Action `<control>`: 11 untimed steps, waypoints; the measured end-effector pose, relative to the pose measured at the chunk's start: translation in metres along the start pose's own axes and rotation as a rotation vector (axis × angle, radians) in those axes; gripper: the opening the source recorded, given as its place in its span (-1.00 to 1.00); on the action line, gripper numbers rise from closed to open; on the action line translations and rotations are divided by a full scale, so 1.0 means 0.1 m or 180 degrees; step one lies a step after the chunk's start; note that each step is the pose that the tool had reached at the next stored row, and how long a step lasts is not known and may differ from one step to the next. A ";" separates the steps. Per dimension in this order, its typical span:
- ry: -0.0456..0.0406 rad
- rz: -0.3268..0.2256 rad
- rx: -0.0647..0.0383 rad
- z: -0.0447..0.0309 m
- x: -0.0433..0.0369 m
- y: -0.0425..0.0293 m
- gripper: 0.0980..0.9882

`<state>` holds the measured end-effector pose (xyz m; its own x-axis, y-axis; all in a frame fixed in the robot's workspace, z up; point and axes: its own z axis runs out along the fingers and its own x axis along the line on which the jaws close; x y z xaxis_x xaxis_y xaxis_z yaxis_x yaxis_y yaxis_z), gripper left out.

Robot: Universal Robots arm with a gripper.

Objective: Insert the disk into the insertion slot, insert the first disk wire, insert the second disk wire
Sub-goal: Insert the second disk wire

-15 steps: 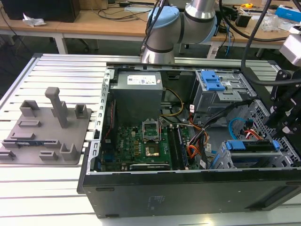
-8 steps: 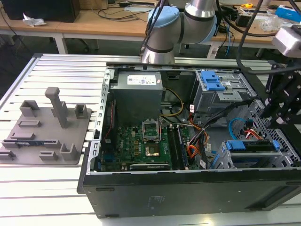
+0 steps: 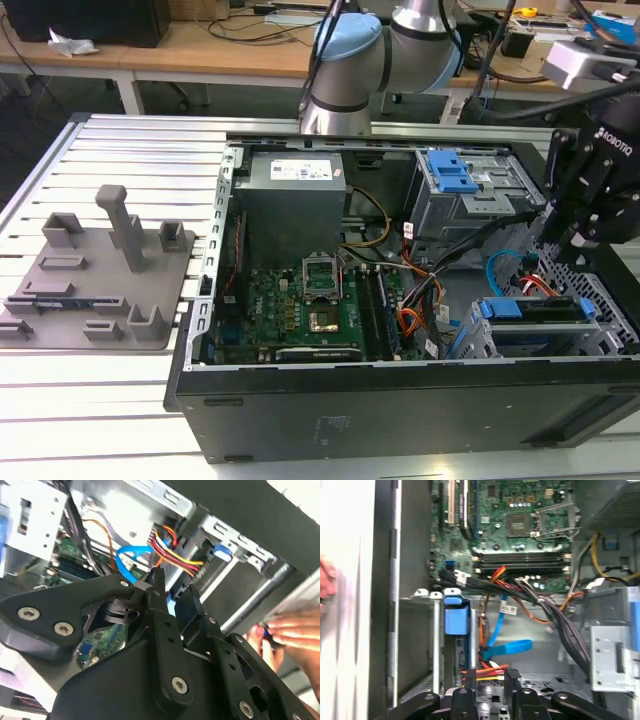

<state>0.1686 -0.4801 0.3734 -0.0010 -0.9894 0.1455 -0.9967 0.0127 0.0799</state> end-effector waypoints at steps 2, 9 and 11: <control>0.0106 0.0011 0.0023 0.000 -0.011 0.022 -0.41; 0.0169 0.0024 0.0284 0.027 -0.038 0.094 -0.41; 0.0169 0.0019 0.0287 0.049 -0.044 0.240 -0.41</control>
<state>0.1442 -0.4762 0.3699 -0.0051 -0.9802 0.1979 -0.9999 0.0032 -0.0100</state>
